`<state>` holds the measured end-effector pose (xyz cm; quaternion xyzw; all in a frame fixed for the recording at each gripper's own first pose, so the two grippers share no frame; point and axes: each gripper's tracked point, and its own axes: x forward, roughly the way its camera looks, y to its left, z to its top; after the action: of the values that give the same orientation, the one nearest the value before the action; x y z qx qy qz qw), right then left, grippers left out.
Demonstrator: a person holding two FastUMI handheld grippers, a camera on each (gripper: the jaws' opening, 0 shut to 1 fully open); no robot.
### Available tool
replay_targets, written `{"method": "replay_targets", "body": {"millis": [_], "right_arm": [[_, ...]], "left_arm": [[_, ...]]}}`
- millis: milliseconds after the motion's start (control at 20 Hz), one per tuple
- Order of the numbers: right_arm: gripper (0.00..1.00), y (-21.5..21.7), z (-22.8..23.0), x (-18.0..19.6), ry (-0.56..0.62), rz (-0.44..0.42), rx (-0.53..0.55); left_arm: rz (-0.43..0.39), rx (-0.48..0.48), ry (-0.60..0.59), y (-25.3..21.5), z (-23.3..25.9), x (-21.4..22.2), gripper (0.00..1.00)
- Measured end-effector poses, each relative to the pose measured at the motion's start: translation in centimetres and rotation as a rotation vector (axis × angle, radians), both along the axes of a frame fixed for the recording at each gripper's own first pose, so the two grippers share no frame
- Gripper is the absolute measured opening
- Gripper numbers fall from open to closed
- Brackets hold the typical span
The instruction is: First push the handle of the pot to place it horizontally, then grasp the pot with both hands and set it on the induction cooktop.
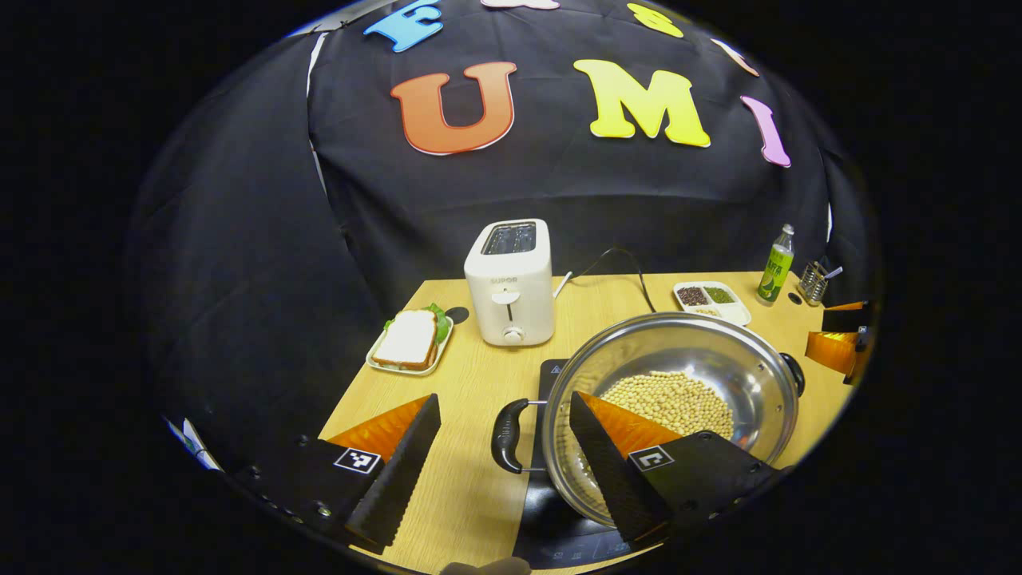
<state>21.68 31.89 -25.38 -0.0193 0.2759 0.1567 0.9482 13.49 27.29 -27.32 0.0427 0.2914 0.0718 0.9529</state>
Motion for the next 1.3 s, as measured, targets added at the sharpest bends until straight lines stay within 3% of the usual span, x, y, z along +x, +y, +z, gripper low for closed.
{"method": "replay_targets", "body": {"millis": [450, 650, 700, 750, 950, 1300], "right_arm": [[0.82, -3.3, 6.1, -3.0, -0.142, 0.012, 0.017], [0.86, -6.9, 10.4, -5.1, -0.227, -0.026, 0.036], [0.98, -7.8, 11.2, -5.6, -0.242, -0.037, 0.045], [1.00, -8.8, 11.9, -6.1, -0.252, -0.049, 0.051], [1.00, -12.6, 15.5, -8.8, -0.308, -0.064, 0.090], [1.00, -22.9, 22.1, -13.3, -0.455, -0.112, 0.119]], "left_arm": [[-0.034, 0.046, -0.198, -5.5, 8.7, -2.0, 0.96], [-0.059, 0.054, -0.299, -8.8, 13.2, -3.3, 0.96], [-0.067, 0.041, -0.318, -10.0, 14.3, -3.7, 0.96], [-0.077, 0.027, -0.334, -11.1, 15.2, -3.9, 0.96], [-0.104, 0.030, -0.389, -14.9, 18.4, -4.8, 0.96], [-0.134, -0.022, -0.478, -24.7, 23.8, -7.5, 0.96]]}}
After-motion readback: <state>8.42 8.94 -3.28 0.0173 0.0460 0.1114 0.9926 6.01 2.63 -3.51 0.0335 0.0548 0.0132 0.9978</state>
